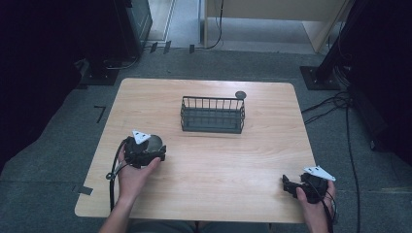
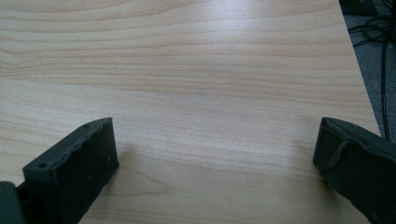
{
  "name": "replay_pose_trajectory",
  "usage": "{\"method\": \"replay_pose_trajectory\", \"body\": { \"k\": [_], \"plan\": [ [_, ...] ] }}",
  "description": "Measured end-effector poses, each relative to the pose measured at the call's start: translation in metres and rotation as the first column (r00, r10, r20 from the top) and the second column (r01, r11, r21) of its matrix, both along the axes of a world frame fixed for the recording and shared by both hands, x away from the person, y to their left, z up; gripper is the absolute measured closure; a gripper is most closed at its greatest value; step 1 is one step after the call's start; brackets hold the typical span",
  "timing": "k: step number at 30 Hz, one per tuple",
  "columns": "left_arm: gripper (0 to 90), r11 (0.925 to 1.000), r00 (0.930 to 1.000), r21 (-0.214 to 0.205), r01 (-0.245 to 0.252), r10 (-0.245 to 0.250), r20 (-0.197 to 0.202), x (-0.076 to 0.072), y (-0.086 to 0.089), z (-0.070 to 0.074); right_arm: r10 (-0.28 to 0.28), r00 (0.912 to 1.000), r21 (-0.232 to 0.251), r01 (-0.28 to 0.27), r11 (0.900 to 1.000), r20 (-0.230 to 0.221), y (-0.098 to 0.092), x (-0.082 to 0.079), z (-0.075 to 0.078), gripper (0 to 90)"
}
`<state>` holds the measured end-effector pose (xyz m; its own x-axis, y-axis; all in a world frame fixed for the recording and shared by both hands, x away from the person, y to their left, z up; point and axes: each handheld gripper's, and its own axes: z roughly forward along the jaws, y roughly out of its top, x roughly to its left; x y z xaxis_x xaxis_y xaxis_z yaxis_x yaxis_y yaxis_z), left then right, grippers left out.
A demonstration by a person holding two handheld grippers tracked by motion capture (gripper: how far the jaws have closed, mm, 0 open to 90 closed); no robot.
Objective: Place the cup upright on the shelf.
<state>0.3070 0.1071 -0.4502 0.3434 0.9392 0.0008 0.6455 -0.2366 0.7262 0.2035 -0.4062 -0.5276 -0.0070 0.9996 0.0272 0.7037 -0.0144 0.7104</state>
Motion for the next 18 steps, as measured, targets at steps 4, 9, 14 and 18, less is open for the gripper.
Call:
{"method": "replay_pose_trajectory", "body": {
  "k": [4,9,14,18],
  "plan": [
    [14.2,0.9999,0.9999,-0.013,0.011,-0.011,0.004,0.001,-0.004,0.004,0.0,1.0,0.0,0.0,1.0,0.0,0.0,0.0,0.0,0.0],
    [14.2,0.9994,0.9994,-0.013,0.034,-0.033,0.006,0.002,-0.01,0.008,0.0,1.0,0.0,0.0,1.0,0.0,0.0,0.0,0.0,0.0],
    [14.2,0.9986,0.9987,-0.021,0.049,-0.049,0.011,0.005,-0.016,0.015,0.0,1.0,0.0,0.0,1.0,0.0,0.0,0.0,0.0,0.0],
    [14.2,0.9974,0.9978,-0.031,0.065,-0.065,0.014,0.008,-0.021,0.021,0.0,1.0,0.0,0.0,1.0,0.0,0.0,0.0,0.0,0.0]
  ]
}}
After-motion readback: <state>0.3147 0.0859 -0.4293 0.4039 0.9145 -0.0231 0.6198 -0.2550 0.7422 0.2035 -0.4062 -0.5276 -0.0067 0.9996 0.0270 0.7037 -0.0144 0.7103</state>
